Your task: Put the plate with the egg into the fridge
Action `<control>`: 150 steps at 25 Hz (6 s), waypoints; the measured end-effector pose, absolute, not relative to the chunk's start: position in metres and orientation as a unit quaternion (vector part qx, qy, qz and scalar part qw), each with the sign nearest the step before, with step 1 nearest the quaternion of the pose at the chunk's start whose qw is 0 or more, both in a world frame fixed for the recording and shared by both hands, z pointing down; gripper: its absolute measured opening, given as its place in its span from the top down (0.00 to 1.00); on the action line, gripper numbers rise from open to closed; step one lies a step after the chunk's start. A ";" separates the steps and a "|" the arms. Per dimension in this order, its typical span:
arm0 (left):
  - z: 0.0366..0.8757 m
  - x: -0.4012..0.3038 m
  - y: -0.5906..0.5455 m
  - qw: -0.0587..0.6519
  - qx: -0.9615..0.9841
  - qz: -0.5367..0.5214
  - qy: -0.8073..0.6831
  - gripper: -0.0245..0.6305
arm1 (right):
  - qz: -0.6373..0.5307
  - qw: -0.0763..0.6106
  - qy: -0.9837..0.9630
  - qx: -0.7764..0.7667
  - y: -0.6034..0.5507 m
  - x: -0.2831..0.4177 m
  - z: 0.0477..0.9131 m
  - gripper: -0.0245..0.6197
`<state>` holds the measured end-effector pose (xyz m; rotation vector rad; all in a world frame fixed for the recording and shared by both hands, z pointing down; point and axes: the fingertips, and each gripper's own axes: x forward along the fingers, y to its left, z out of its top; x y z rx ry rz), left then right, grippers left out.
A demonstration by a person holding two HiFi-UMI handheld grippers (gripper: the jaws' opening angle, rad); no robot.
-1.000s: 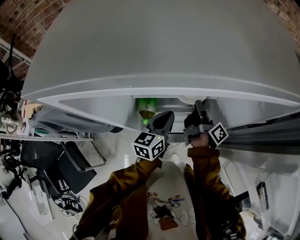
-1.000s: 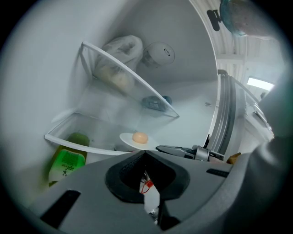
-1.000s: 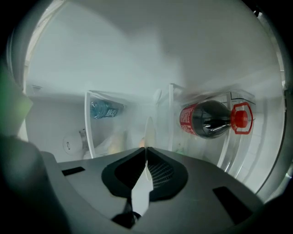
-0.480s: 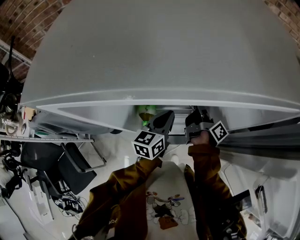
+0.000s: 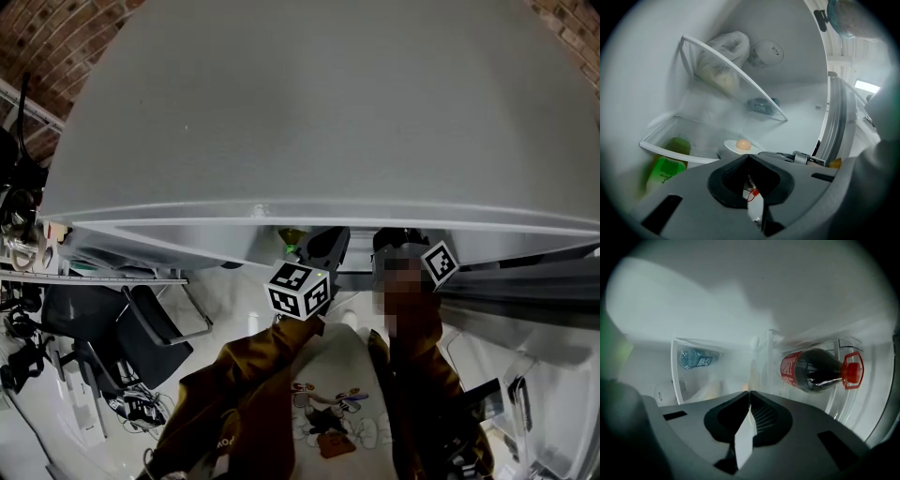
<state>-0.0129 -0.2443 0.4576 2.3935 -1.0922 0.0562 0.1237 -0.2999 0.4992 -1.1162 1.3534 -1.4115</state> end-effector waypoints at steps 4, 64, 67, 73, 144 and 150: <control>0.458 -0.011 -0.244 0.254 0.881 0.021 -0.399 0.95 | -0.566 0.430 0.538 -0.454 -0.301 0.128 0.501 0.94; 0.461 -0.026 -0.228 0.270 0.874 0.010 -0.404 0.95 | -0.582 0.374 0.530 -0.490 -0.285 0.118 0.513 0.87; 0.461 -0.027 -0.229 0.272 0.873 0.010 -0.405 0.95 | -0.584 0.375 0.528 -0.489 -0.285 0.116 0.511 0.95; 0.462 -0.028 -0.230 0.271 0.873 0.011 -0.404 0.95 | -0.589 0.373 0.528 -0.484 -0.287 0.113 0.513 0.95; 0.440 -0.039 -0.201 0.219 0.880 0.000 -0.421 0.95 | -0.231 0.134 0.775 -0.573 -0.242 0.073 0.415 0.95; 0.426 -0.050 -0.195 0.190 0.880 -0.019 -0.436 0.95 | -0.161 0.086 0.792 -0.582 -0.224 0.066 0.401 0.95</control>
